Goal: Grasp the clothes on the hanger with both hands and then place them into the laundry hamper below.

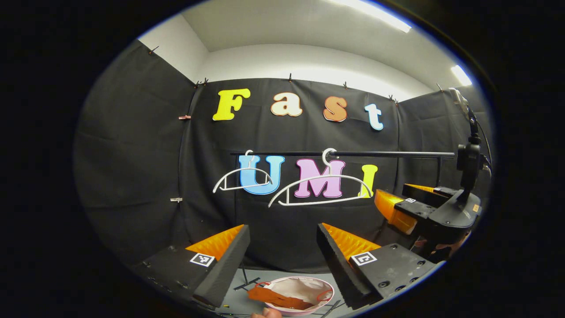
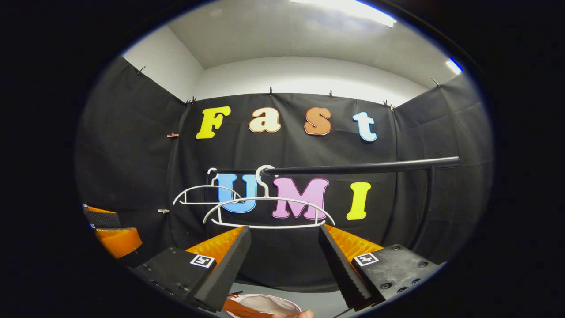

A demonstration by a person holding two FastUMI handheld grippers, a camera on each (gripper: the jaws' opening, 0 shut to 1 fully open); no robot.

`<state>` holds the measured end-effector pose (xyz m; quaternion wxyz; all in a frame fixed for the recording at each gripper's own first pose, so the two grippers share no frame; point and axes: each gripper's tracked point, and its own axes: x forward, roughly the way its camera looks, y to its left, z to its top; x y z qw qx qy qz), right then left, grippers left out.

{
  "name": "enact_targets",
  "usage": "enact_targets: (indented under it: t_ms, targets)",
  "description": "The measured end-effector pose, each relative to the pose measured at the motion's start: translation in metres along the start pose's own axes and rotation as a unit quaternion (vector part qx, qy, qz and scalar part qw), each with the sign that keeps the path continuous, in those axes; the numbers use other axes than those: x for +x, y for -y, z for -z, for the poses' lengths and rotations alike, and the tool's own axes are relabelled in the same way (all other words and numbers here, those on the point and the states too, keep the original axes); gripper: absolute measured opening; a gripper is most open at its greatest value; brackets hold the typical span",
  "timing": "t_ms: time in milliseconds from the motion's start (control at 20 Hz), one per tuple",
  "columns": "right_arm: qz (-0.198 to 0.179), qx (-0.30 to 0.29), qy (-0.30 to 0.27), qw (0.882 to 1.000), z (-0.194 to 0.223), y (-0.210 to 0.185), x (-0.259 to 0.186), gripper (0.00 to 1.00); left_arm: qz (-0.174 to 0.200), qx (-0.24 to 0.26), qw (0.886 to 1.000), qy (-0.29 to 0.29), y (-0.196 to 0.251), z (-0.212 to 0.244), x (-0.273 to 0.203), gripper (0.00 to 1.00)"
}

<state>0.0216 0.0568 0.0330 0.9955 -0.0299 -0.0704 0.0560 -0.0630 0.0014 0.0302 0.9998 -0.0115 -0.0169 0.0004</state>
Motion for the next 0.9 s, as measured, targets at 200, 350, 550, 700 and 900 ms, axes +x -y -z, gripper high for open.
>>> enact_targets:
  t_ms: [200,350,550,700,900]
  targets:
    - [0.000,-0.002,0.002,1.000,-0.002,-0.001,0.002,0.98,0.001,0.000,1.000,0.001,-0.001,0.000,0.002,0.96]
    - [0.000,-0.003,0.000,1.000,0.001,-0.002,0.003,0.98,0.002,0.000,1.000,-0.001,-0.002,0.001,0.002,0.96]
    - [0.003,-0.004,-0.004,1.000,0.005,-0.001,0.005,0.98,0.000,-0.003,1.000,-0.001,-0.005,0.002,0.004,0.96]
    - [0.009,-0.001,-0.005,1.000,0.006,0.003,0.006,0.98,-0.003,-0.007,1.000,0.001,-0.009,0.001,0.006,0.96]
    - [0.012,-0.001,-0.008,1.000,0.009,0.004,0.009,0.98,-0.004,-0.005,1.000,0.001,-0.010,0.002,0.009,0.96]
